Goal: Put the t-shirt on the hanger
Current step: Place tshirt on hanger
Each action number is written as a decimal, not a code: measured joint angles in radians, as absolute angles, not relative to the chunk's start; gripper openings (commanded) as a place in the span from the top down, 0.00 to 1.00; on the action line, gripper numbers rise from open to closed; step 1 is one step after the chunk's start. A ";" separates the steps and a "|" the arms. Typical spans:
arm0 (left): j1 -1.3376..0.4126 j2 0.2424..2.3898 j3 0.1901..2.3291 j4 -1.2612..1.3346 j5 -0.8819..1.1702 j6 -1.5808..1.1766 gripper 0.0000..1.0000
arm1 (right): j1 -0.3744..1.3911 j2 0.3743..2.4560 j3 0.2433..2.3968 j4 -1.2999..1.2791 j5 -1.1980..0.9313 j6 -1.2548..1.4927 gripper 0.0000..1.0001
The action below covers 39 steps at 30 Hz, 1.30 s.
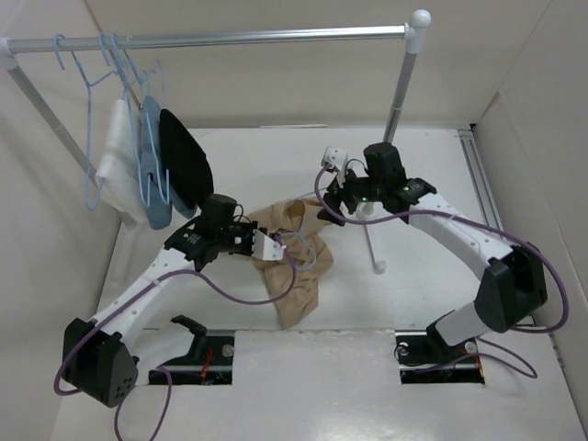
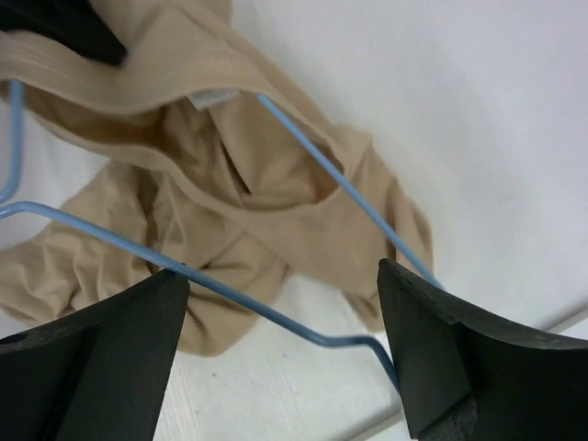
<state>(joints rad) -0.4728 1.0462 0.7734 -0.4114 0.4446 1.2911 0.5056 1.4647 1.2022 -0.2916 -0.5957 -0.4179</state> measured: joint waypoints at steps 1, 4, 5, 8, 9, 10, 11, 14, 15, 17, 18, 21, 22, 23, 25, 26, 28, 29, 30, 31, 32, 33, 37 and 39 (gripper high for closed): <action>-0.471 1.042 0.767 -0.414 0.435 1.312 1.00 | 0.506 1.488 1.207 -0.306 -0.580 -0.409 0.15; -0.470 1.031 0.752 -0.430 0.422 1.381 1.00 | 0.506 1.556 1.209 -0.332 -0.538 -0.383 0.16; -0.470 1.025 0.745 -0.433 0.421 1.401 1.00 | 0.508 1.571 1.209 -0.334 -0.533 -0.376 0.16; -0.470 1.012 0.733 -0.438 0.421 1.424 1.00 | 0.516 1.584 1.209 -0.329 -0.536 -0.363 0.16; -0.470 1.012 0.733 -0.438 0.417 1.416 1.00 | 0.519 1.580 1.209 -0.327 -0.534 -0.364 0.16; -0.470 1.014 0.733 -0.438 0.413 1.406 1.00 | 0.525 1.574 1.209 -0.327 -0.528 -0.368 0.14; -0.470 1.019 0.733 -0.438 0.410 1.394 1.00 | 0.530 1.566 1.209 -0.327 -0.520 -0.379 0.12; -0.473 1.053 0.734 -0.436 0.402 1.373 1.00 | 0.562 1.528 1.209 -0.312 -0.537 -0.405 0.00; -0.479 1.065 0.734 -0.439 0.402 1.371 1.00 | 0.577 1.512 1.209 -0.303 -0.553 -0.417 0.00; -0.486 1.077 0.734 -0.439 0.395 1.369 1.00 | 0.606 1.470 1.212 -0.298 -0.607 -0.437 0.00; -0.487 1.078 0.734 -0.439 0.392 1.368 1.00 | 0.617 1.452 1.219 -0.302 -0.635 -0.449 0.00; -0.487 1.078 0.734 -0.439 0.393 1.360 1.00 | 0.624 1.417 1.268 -0.326 -0.701 -0.483 0.00; -0.484 1.078 0.734 -0.440 0.396 1.357 1.00 | 0.623 1.412 1.287 -0.334 -0.712 -0.490 0.00; -0.478 1.078 0.735 -0.443 0.405 1.356 1.00 | 0.623 1.406 1.301 -0.337 -0.714 -0.494 0.00; -0.468 1.078 0.736 -0.455 0.426 1.369 1.00 | 0.621 1.396 1.314 -0.335 -0.695 -0.488 0.06; -0.463 1.077 0.736 -0.466 0.437 1.383 1.00 | 0.620 1.394 1.314 -0.331 -0.677 -0.476 0.17; -0.461 1.071 0.736 -0.488 0.459 1.417 1.00 | 0.619 1.402 1.315 -0.328 -0.632 -0.455 0.34; -0.462 1.063 0.736 -0.498 0.469 1.429 1.00 | 0.617 1.417 1.318 -0.324 -0.604 -0.448 0.44; -0.462 1.053 0.736 -0.506 0.479 1.440 1.00 | 0.616 1.439 1.325 -0.321 -0.573 -0.435 0.61; -0.462 1.039 0.736 -0.512 0.488 1.449 1.00 | 0.615 1.469 1.334 -0.316 -0.540 -0.420 0.65; -0.462 1.026 0.736 -0.517 0.496 1.456 1.00 | 0.615 1.506 1.346 -0.310 -0.515 -0.402 0.65; -0.462 1.013 0.736 -0.520 0.501 1.458 1.00 | 0.614 1.547 1.361 -0.303 -0.490 -0.384 0.65; -0.462 0.990 0.735 -0.520 0.511 1.450 1.00 | 0.610 1.718 1.415 -0.283 -0.444 -0.313 0.67; -0.462 0.983 0.730 -0.515 0.511 1.439 1.00 | 0.608 1.789 1.437 -0.282 -0.435 -0.277 0.58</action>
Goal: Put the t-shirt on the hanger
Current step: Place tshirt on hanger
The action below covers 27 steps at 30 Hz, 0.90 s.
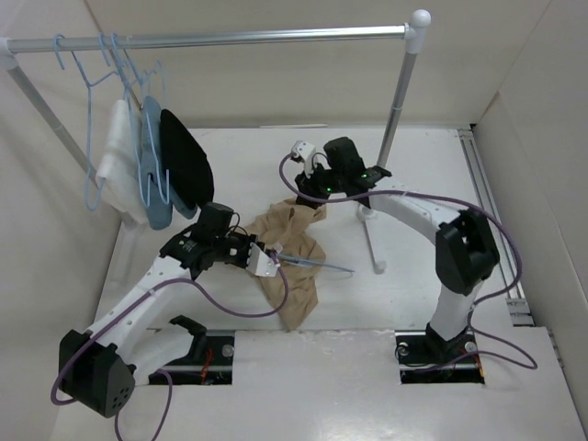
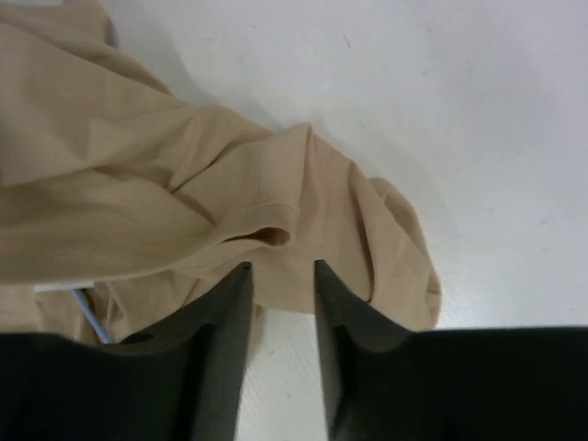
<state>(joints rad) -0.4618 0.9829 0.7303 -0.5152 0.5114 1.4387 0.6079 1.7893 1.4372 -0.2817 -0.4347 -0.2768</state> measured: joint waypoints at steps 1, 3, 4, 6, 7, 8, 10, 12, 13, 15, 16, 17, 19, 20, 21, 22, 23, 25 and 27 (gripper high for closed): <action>-0.462 0.978 0.727 -0.512 0.511 1.434 1.00 | 0.608 1.816 1.444 -0.277 -0.433 -0.257 0.50; -0.462 0.968 0.717 -0.508 0.511 1.426 1.00 | 0.605 1.864 1.451 -0.265 -0.432 -0.227 0.47; -0.462 0.962 0.712 -0.506 0.511 1.423 1.00 | 0.603 1.885 1.452 -0.257 -0.433 -0.215 0.46; -0.462 0.954 0.706 -0.505 0.511 1.417 1.00 | 0.604 1.926 1.464 -0.251 -0.439 -0.197 0.46; -0.462 0.952 0.705 -0.505 0.511 1.415 1.00 | 0.604 1.947 1.475 -0.250 -0.444 -0.189 0.46; -0.462 0.952 0.705 -0.505 0.511 1.413 1.00 | 0.604 1.968 1.488 -0.247 -0.446 -0.183 0.46; -0.462 0.952 0.703 -0.501 0.511 1.410 1.00 | 0.604 2.004 1.509 -0.235 -0.451 -0.173 0.46; -0.462 0.952 0.702 -0.498 0.511 1.405 1.00 | 0.604 2.027 1.523 -0.226 -0.453 -0.160 0.46; -0.462 0.952 0.702 -0.498 0.511 1.402 1.00 | 0.604 2.036 1.526 -0.223 -0.456 -0.157 0.46; -0.462 0.952 0.702 -0.497 0.511 1.397 1.00 | 0.604 2.047 1.532 -0.219 -0.465 -0.151 0.46; -0.462 0.952 0.702 -0.497 0.511 1.395 1.00 | 0.604 2.052 1.535 -0.216 -0.469 -0.149 0.46; -0.462 0.952 0.702 -0.496 0.511 1.392 1.00 | 0.604 2.057 1.537 -0.214 -0.472 -0.148 0.46; -0.462 0.952 0.702 -0.495 0.511 1.386 1.00 | 0.604 2.064 1.538 -0.211 -0.481 -0.144 0.47; -0.462 0.952 0.702 -0.492 0.511 1.383 1.00 | 0.604 2.067 1.538 -0.208 -0.488 -0.142 0.47; -0.462 0.952 0.702 -0.489 0.511 1.380 1.00 | 0.604 2.070 1.539 -0.207 -0.494 -0.141 0.47; -0.462 0.952 0.702 -0.486 0.511 1.378 1.00 | 0.604 2.075 1.541 -0.207 -0.501 -0.139 0.49; -0.462 0.952 0.702 -0.482 0.511 1.375 1.00 | 0.605 2.079 1.544 -0.207 -0.509 -0.138 0.50; -0.462 0.951 0.702 -0.472 0.511 1.365 1.00 | 0.609 2.092 1.559 -0.206 -0.525 -0.138 0.60; -0.462 0.950 0.702 -0.458 0.511 1.349 1.00 | 0.614 2.106 1.573 -0.201 -0.548 -0.139 0.76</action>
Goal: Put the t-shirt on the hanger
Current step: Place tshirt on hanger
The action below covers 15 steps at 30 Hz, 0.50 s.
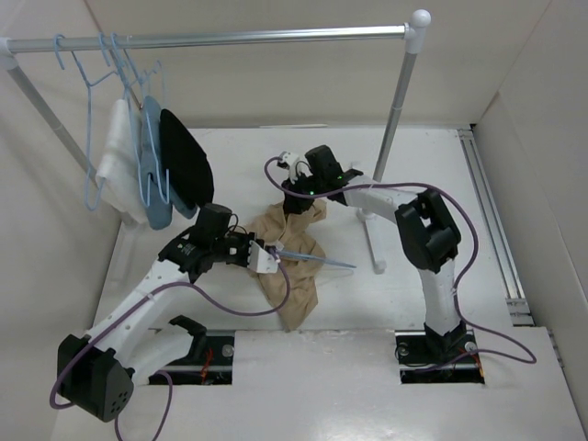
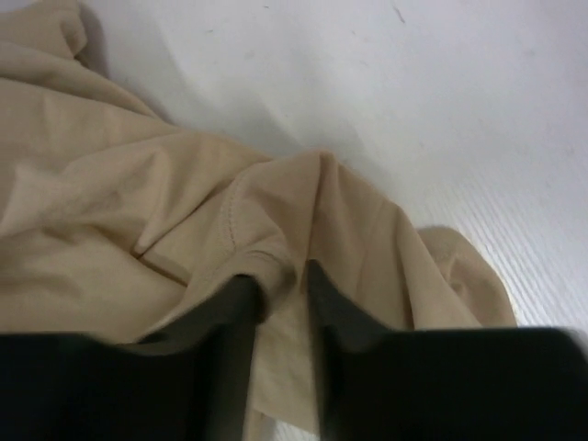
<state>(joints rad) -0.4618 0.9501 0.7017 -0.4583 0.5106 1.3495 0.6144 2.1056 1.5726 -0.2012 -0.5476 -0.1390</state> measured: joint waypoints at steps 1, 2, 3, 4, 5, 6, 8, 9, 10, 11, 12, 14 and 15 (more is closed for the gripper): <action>-0.462 0.949 0.702 -0.452 0.511 1.342 1.00 | 0.617 2.111 1.578 -0.199 -0.557 -0.141 0.85; -0.462 0.949 0.701 -0.447 0.511 1.335 1.00 | 0.617 2.117 1.583 -0.199 -0.566 -0.138 1.00; -0.462 0.947 0.702 -0.443 0.511 1.327 1.00 | 0.617 2.122 1.585 -0.195 -0.574 -0.135 1.00; -0.462 0.946 0.701 -0.441 0.511 1.320 1.00 | 0.616 2.123 1.584 -0.195 -0.582 -0.131 1.00; -0.462 0.945 0.702 -0.439 0.510 1.308 1.00 | 0.614 2.123 1.583 -0.194 -0.585 -0.124 1.00; -0.456 0.943 0.702 -0.437 0.509 1.293 1.00 | 0.601 2.120 1.570 -0.190 -0.588 -0.114 1.00; -0.439 0.935 0.702 -0.437 0.511 1.261 1.00 | 0.564 2.097 1.518 -0.170 -0.585 -0.096 1.00; -0.421 0.930 0.702 -0.436 0.512 1.244 1.00 | 0.537 2.074 1.478 -0.170 -0.580 -0.084 1.00; -0.398 0.923 0.702 -0.434 0.516 1.229 1.00 | 0.505 2.046 1.433 -0.172 -0.567 -0.074 1.00; -0.372 0.916 0.703 -0.433 0.519 1.217 1.00 | 0.468 2.011 1.382 -0.170 -0.553 -0.066 1.00; -0.348 0.909 0.706 -0.431 0.522 1.208 1.00 | 0.433 1.969 1.329 -0.172 -0.539 -0.053 1.00; -0.312 0.899 0.716 -0.423 0.529 1.195 1.00 | 0.380 1.879 1.237 -0.179 -0.523 -0.044 1.00; -0.306 0.894 0.721 -0.422 0.535 1.192 1.00 | 0.364 1.833 1.203 -0.183 -0.513 -0.041 1.00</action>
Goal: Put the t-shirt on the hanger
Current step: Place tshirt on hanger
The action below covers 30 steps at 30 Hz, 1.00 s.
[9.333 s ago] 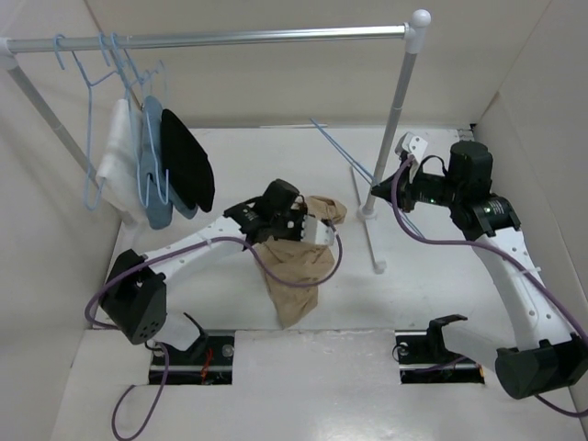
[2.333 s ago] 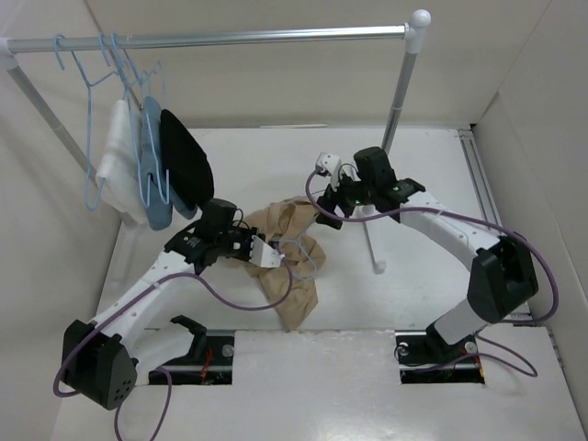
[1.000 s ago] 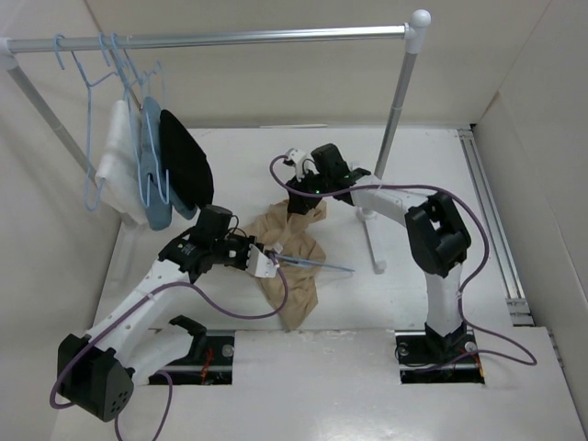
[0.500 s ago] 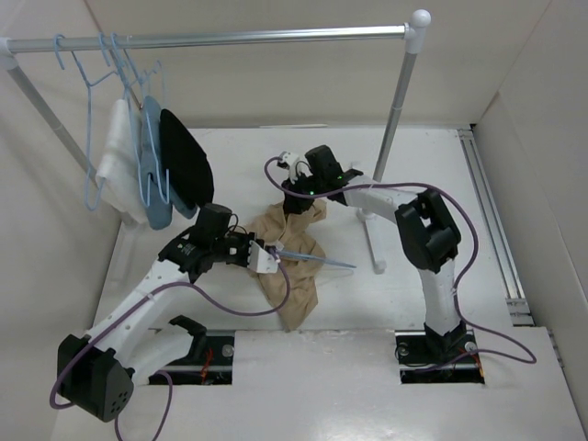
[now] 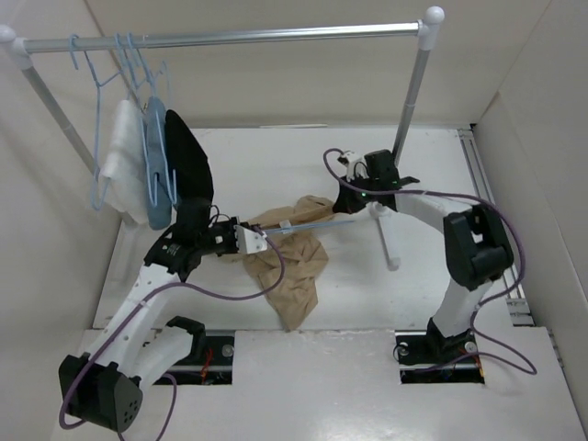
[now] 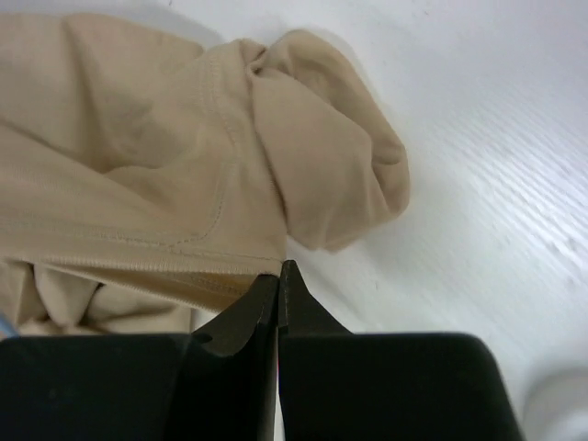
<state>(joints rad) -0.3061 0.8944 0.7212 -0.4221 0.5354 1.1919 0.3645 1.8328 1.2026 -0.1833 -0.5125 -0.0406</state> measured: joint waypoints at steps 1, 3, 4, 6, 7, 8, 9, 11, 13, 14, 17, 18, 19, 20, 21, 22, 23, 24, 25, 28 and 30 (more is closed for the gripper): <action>-0.305 0.892 0.726 -0.419 0.541 1.188 1.00 | 0.359 1.790 1.180 -0.192 -0.501 -0.040 1.00; -0.306 0.887 0.735 -0.421 0.548 1.183 1.00 | 0.365 1.726 1.163 -0.209 -0.470 -0.042 1.00; -0.305 0.884 0.736 -0.421 0.548 1.176 1.00 | 0.371 1.700 1.162 -0.215 -0.455 -0.045 1.00; -0.300 0.881 0.739 -0.422 0.546 1.158 1.00 | 0.383 1.663 1.161 -0.224 -0.425 -0.048 1.00; -0.297 0.881 0.741 -0.418 0.542 1.142 1.00 | 0.389 1.649 1.155 -0.224 -0.411 -0.048 1.00; -0.292 0.881 0.741 -0.410 0.537 1.124 1.00 | 0.394 1.635 1.145 -0.227 -0.398 -0.049 1.00; -0.287 0.881 0.741 -0.402 0.531 1.106 1.00 | 0.398 1.626 1.134 -0.232 -0.390 -0.049 1.00; -0.274 0.881 0.741 -0.379 0.520 1.067 1.00 | 0.400 1.607 1.100 -0.238 -0.377 -0.047 1.00; -0.254 0.879 0.741 -0.358 0.516 1.028 1.00 | 0.395 1.588 1.066 -0.246 -0.376 -0.043 1.00; -0.241 0.879 0.741 -0.346 0.515 1.010 1.00 | 0.389 1.575 1.044 -0.247 -0.381 -0.038 1.00; -0.213 0.879 0.741 -0.323 0.518 0.978 1.00 | 0.360 1.529 0.996 -0.256 -0.406 -0.025 1.00; -0.208 0.879 0.741 -0.323 0.519 0.977 1.00 | 0.352 1.513 0.990 -0.256 -0.413 -0.022 1.00; -0.207 0.879 0.741 -0.323 0.518 0.980 1.00 | 0.346 1.496 0.986 -0.256 -0.415 -0.022 1.00; -0.207 0.879 0.741 -0.323 0.516 0.987 1.00 | 0.343 1.481 0.986 -0.258 -0.415 -0.022 1.00; -0.207 0.879 0.739 -0.321 0.514 0.993 1.00 | 0.340 1.466 0.986 -0.258 -0.415 -0.022 1.00; -0.206 0.881 0.737 -0.321 0.508 1.003 1.00 | 0.338 1.455 0.987 -0.259 -0.415 -0.022 1.00; -0.205 0.884 0.735 -0.321 0.502 1.013 1.00 | 0.337 1.446 0.987 -0.260 -0.415 -0.023 1.00; -0.205 0.890 0.733 -0.323 0.497 1.028 1.00 | 0.335 1.441 0.987 -0.262 -0.415 -0.023 1.00; -0.204 0.897 0.733 -0.324 0.491 1.043 1.00 | 0.335 1.438 0.987 -0.263 -0.414 -0.023 1.00; -0.204 0.923 0.728 -0.315 0.459 1.057 1.00 | 0.336 1.435 0.987 -0.274 -0.413 -0.031 1.00; -0.205 0.950 0.727 -0.306 0.431 1.054 1.00 | 0.341 1.431 0.988 -0.287 -0.408 -0.046 1.00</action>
<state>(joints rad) -0.2047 0.9497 0.7269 -0.3061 0.4309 1.0538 0.3408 1.4307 0.9882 -0.2871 -0.4084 -0.0460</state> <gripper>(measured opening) 0.039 0.013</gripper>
